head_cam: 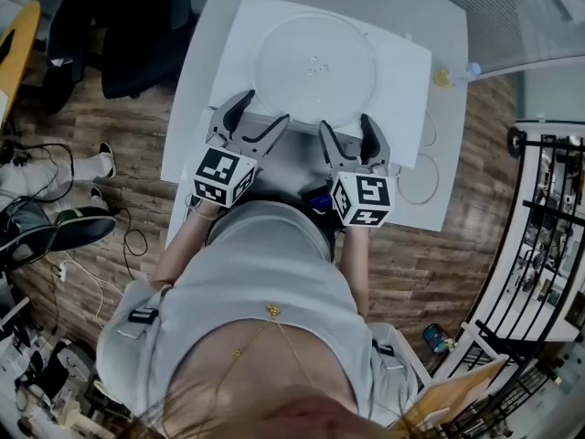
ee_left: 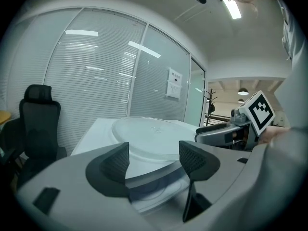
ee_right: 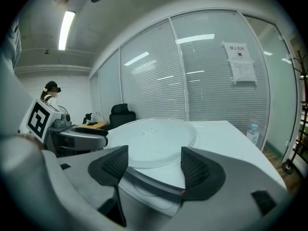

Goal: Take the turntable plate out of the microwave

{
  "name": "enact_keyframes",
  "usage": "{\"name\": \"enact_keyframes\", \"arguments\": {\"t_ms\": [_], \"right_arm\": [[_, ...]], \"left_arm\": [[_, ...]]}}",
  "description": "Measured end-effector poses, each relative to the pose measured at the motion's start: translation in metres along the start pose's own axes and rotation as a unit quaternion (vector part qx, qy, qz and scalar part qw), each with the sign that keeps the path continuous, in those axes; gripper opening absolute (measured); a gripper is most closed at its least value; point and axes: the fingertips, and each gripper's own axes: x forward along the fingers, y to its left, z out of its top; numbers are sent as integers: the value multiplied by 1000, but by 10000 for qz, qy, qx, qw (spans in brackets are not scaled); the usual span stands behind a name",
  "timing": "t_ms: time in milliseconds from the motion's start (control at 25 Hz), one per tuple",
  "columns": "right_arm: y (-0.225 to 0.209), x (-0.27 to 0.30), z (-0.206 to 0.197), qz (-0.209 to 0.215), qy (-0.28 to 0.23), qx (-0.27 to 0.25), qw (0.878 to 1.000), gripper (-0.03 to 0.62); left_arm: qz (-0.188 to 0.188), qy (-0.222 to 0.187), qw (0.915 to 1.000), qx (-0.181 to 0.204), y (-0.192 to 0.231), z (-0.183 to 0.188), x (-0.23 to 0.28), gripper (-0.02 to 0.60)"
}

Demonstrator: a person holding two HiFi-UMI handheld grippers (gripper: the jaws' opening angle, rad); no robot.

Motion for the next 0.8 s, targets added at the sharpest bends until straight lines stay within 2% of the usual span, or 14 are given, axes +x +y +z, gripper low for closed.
{"name": "enact_keyframes", "arguments": {"t_ms": [200,360,440,520,640,800], "right_arm": [[-1,1,1,-47,-24,196,9998,322],[2,-5,3,209,-156,294,9992,322],[6,-9,2,352,-175,124,9992,322],[11,-12,0,416,-133,-162,9989,322],[15,-11,-7,408,29,-437,9982,322],[14,-6,-9,291,62,-476,9984,322]], "left_arm": [[87,-15,9998,-169,2,0,1,324],[-17,-89,9995,-305,1,2,-1,324],[-125,-133,9997,-165,-3,4,-4,324],[-191,-131,9996,154,-9,4,-7,324],[-174,30,9985,527,-18,-2,-7,324],[-21,76,9987,508,-18,-7,-3,324]]}}
